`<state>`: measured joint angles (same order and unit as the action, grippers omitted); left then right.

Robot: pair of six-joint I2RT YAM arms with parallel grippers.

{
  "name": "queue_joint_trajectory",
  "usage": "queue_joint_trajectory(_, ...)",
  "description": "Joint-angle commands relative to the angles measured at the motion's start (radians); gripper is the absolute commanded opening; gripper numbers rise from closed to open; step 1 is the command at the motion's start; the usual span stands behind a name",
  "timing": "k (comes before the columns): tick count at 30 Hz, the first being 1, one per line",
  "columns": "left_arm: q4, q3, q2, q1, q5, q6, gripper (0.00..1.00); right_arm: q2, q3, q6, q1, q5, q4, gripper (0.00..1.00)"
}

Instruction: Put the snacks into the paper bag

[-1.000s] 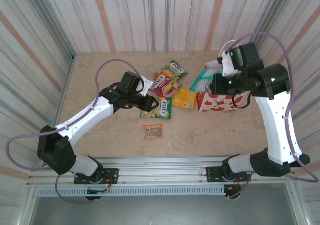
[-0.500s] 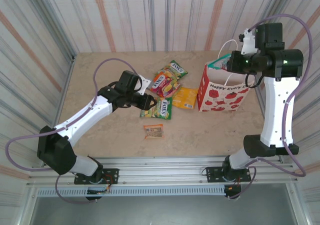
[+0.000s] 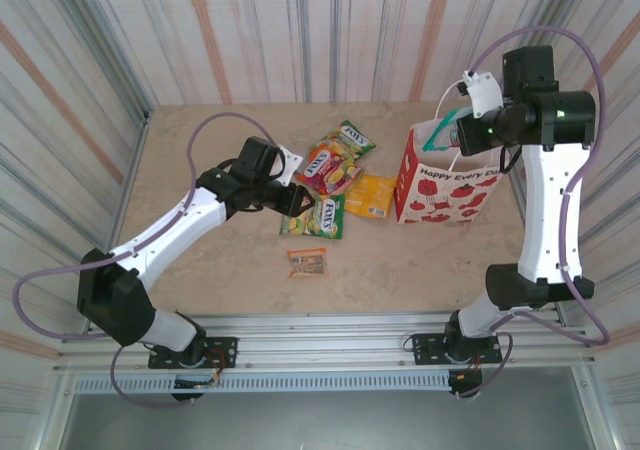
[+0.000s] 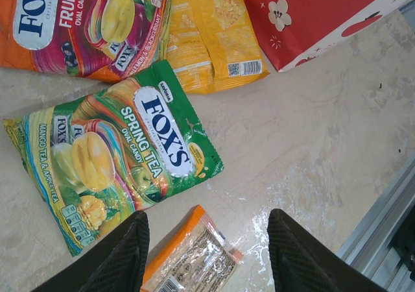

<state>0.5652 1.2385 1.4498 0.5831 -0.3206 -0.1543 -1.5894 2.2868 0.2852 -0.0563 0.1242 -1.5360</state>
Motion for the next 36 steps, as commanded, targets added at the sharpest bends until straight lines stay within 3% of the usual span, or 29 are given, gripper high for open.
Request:
queue_joint_trajectory(1,0.022,0.04,0.013,-0.005,0.003,0.019,0.53,-0.016,0.01,0.189,0.006,-0.004,-0.009,0.0)
queue_joint_trajectory(18,0.021,0.07,0.058,-0.005,-0.008,0.025,0.53,-0.047,-0.091,0.427,-0.006,-0.132,-0.054,0.0)
queue_joint_trajectory(36,0.02,0.068,0.059,-0.007,0.0,0.025,0.53,-0.113,-0.093,0.528,-0.038,-0.108,0.046,0.0)
